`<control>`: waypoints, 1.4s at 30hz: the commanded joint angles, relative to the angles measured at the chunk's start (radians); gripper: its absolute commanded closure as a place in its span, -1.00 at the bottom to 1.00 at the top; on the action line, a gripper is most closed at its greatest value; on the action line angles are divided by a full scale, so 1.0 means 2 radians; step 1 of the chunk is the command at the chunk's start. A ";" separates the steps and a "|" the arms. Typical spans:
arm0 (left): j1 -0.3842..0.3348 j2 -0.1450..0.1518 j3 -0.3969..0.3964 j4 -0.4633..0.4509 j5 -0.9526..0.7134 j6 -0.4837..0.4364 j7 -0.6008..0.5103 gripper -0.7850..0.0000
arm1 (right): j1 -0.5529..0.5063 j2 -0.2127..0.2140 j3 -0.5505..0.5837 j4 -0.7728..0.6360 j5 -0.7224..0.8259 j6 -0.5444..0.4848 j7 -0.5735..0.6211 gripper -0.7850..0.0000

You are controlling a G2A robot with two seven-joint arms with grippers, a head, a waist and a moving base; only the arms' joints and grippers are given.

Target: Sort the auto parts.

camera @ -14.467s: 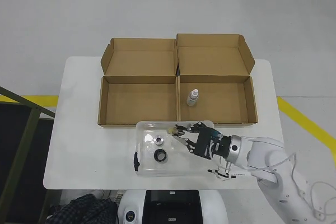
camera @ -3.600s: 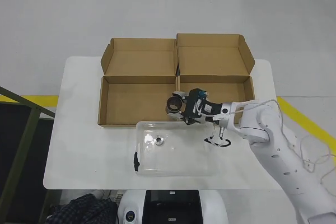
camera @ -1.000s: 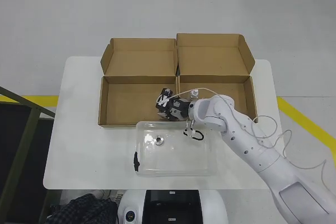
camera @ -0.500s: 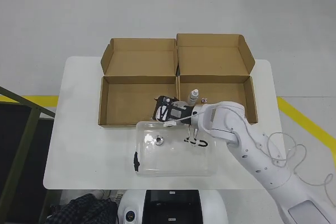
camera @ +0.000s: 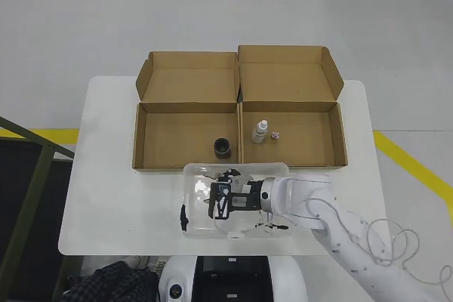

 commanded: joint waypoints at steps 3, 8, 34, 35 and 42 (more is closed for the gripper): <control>0.000 0.000 0.000 0.000 0.000 0.000 0.000 -1.00 | -0.008 0.001 -0.005 0.013 -0.012 -0.003 -0.006 0.00; 0.000 0.000 0.000 0.000 0.000 0.000 0.000 -1.00 | -0.005 0.000 -0.013 0.037 -0.026 0.002 -0.010 -0.01; 0.000 0.000 0.000 0.000 0.000 0.000 0.000 -1.00 | 0.056 -0.027 -0.069 0.155 -0.028 0.037 -0.022 0.00; 0.000 0.000 0.000 0.000 0.000 0.000 0.000 -1.00 | 0.056 -0.028 -0.071 0.158 -0.027 0.037 -0.022 0.00; 0.000 0.000 0.000 0.000 0.000 0.000 0.000 -1.00 | 0.062 -0.033 -0.078 0.173 -0.027 0.037 -0.024 0.03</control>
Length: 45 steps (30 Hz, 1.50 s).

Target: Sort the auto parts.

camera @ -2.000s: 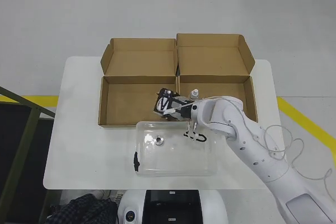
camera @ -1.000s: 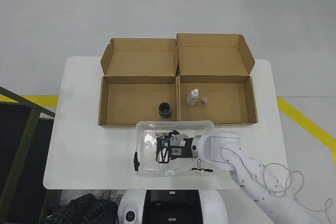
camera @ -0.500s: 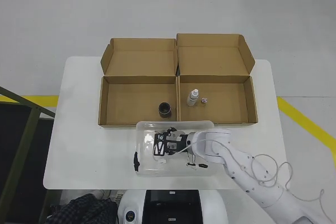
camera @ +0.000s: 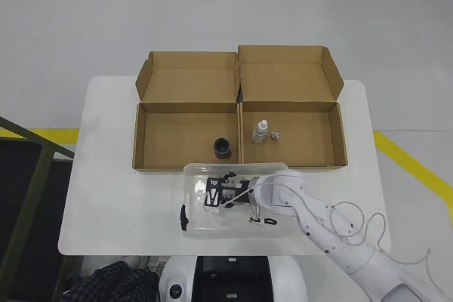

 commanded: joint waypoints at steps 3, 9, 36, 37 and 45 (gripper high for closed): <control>0.000 0.000 0.000 0.000 0.000 0.000 0.000 -1.00 | 0.002 -0.002 -0.001 0.006 0.002 -0.002 -0.001 0.07; 0.000 0.000 0.000 0.000 0.000 0.000 0.000 -1.00 | 0.004 -0.003 -0.001 0.010 0.004 -0.006 -0.002 0.94; 0.000 0.000 0.000 0.000 0.000 0.000 0.000 -1.00 | -0.047 0.021 0.082 -0.143 0.034 -0.054 0.003 1.00; 0.000 0.000 0.000 0.000 0.000 0.000 0.000 -1.00 | -0.048 0.022 0.087 -0.150 0.037 -0.055 0.002 1.00; 0.000 0.000 0.000 0.000 0.000 0.000 0.000 -1.00 | -0.060 0.031 0.153 -0.195 0.091 -0.044 -0.019 1.00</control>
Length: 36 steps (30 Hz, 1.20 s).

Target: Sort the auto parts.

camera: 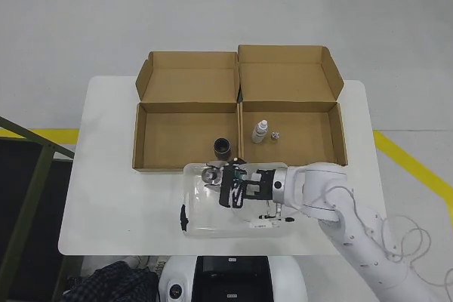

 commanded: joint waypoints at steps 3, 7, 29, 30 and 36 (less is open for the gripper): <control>0.000 0.000 0.000 0.000 0.000 0.000 0.000 -1.00 | -0.008 0.005 0.032 -0.026 0.019 0.004 -0.008 1.00; 0.000 0.000 0.000 0.000 0.000 0.000 0.000 -1.00 | -0.017 0.009 0.060 -0.051 0.031 0.007 -0.016 1.00; 0.000 0.000 0.000 0.000 0.000 0.000 0.000 -1.00 | -0.065 0.025 0.153 -0.098 0.074 0.000 -0.056 1.00; 0.000 0.000 0.000 0.000 0.000 0.000 0.000 -1.00 | -0.065 0.026 0.154 -0.098 0.075 0.000 -0.057 1.00; 0.000 0.000 0.000 0.000 0.000 0.000 0.000 -1.00 | -0.065 0.028 0.153 -0.093 0.075 0.002 -0.057 1.00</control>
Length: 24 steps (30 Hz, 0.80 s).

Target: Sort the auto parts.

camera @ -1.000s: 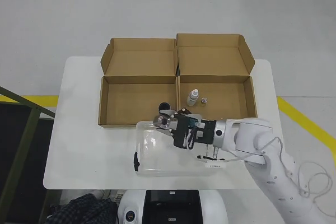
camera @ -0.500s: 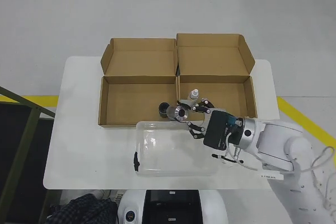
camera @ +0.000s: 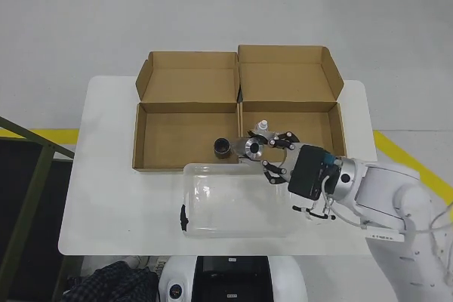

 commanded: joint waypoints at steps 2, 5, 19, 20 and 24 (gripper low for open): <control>0.000 0.000 0.000 0.000 0.000 0.000 0.000 -1.00 | 0.001 0.001 -0.002 0.003 -0.001 0.001 0.000 1.00; 0.000 0.000 0.000 0.000 0.000 0.000 0.000 -1.00 | 0.004 0.001 -0.006 0.005 -0.002 0.002 0.001 1.00; 0.000 0.000 0.000 0.000 0.000 0.000 0.000 -1.00 | 0.026 0.000 -0.052 0.045 -0.018 0.008 0.020 1.00; 0.000 0.000 0.000 0.000 0.000 0.000 0.000 -1.00 | 0.030 -0.001 -0.060 0.052 -0.019 0.010 0.022 1.00; 0.000 0.000 0.000 0.000 0.000 0.000 0.000 -1.00 | 0.052 -0.005 -0.092 0.081 -0.025 0.017 0.031 1.00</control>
